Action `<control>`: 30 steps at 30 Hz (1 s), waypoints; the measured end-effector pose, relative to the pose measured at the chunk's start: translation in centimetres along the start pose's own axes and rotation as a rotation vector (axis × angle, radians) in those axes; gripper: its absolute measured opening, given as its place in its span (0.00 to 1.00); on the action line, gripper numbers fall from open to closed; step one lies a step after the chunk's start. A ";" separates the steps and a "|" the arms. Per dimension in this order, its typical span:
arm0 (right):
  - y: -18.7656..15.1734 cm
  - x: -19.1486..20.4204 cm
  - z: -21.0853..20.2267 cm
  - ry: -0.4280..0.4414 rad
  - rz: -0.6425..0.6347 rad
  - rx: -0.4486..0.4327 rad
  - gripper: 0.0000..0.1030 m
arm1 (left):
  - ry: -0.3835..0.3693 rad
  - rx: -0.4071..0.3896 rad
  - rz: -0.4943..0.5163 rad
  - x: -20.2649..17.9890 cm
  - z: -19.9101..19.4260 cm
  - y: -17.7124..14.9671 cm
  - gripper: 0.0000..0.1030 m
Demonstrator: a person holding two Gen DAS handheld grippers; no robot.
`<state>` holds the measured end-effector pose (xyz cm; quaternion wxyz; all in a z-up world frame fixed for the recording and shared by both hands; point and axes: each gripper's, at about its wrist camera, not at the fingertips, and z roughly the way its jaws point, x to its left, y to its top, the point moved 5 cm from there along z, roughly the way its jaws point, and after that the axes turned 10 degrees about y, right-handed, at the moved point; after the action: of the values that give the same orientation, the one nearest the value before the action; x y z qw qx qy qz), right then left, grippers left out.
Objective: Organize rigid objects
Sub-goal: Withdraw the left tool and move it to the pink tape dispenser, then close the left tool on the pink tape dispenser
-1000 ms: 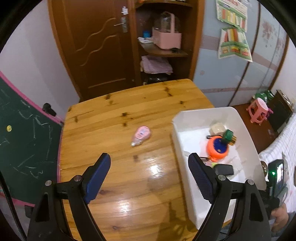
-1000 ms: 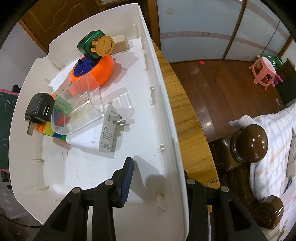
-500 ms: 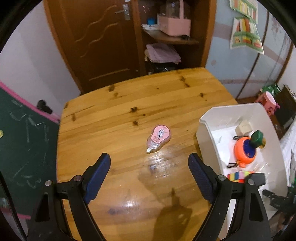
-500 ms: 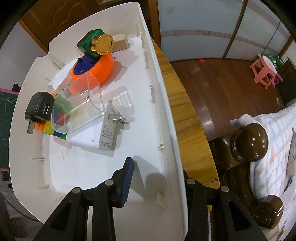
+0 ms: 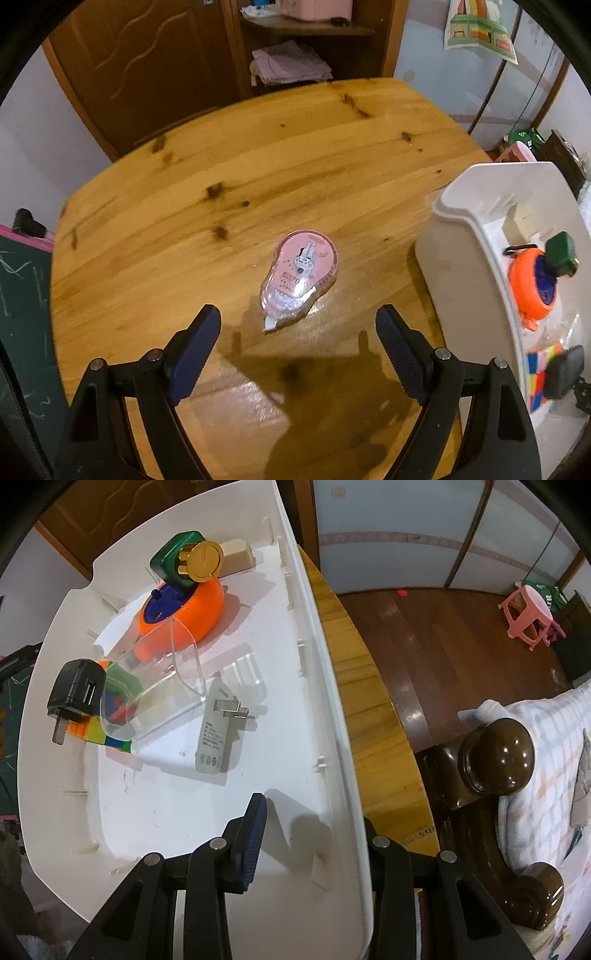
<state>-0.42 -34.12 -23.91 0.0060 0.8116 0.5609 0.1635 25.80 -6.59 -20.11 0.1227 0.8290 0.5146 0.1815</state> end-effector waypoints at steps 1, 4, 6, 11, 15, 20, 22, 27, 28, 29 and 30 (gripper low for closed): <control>0.0 0.1 0.0 -0.002 0.000 0.001 0.37 | -0.006 0.007 0.000 -0.1 0.5 0.1 0.85; 0.1 0.2 0.0 -0.004 0.000 0.005 0.37 | -0.010 0.018 -0.003 -0.5 1.6 0.3 0.85; 0.1 0.2 0.0 -0.003 0.000 0.004 0.37 | -0.010 0.022 -0.004 -0.7 2.3 0.4 0.85; 0.0 0.1 -0.1 0.000 0.008 0.009 0.37 | 0.006 0.015 -0.012 -1.1 3.5 0.8 0.85; 0.0 0.0 0.0 0.000 0.009 0.009 0.37 | 0.006 0.007 -0.026 -1.0 3.8 0.9 0.83; 0.0 0.1 -0.1 0.000 0.008 0.009 0.37 | -0.002 -0.009 -0.042 -0.8 4.0 0.8 0.64; 0.0 0.1 0.0 0.000 0.008 0.009 0.37 | 0.003 -0.012 -0.052 -0.6 4.0 0.9 0.61; 0.0 0.1 -0.1 0.000 0.008 0.009 0.37 | 0.041 -0.029 -0.061 -0.3 3.8 0.6 0.60; 0.0 0.1 -0.1 0.000 0.008 0.009 0.37 | 0.050 -0.027 -0.068 -0.2 3.7 0.5 0.60; 0.0 0.1 -0.1 0.000 0.008 0.009 0.37 | 0.051 -0.026 -0.078 0.0 3.4 0.4 0.60; 0.0 0.1 -0.1 0.000 0.009 0.009 0.37 | 0.051 -0.025 -0.086 0.0 3.2 0.3 0.60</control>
<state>-0.37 -34.09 -23.83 0.0017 0.8140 0.5581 0.1610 27.41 -6.79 -22.93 0.1277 0.7996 0.5503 0.2038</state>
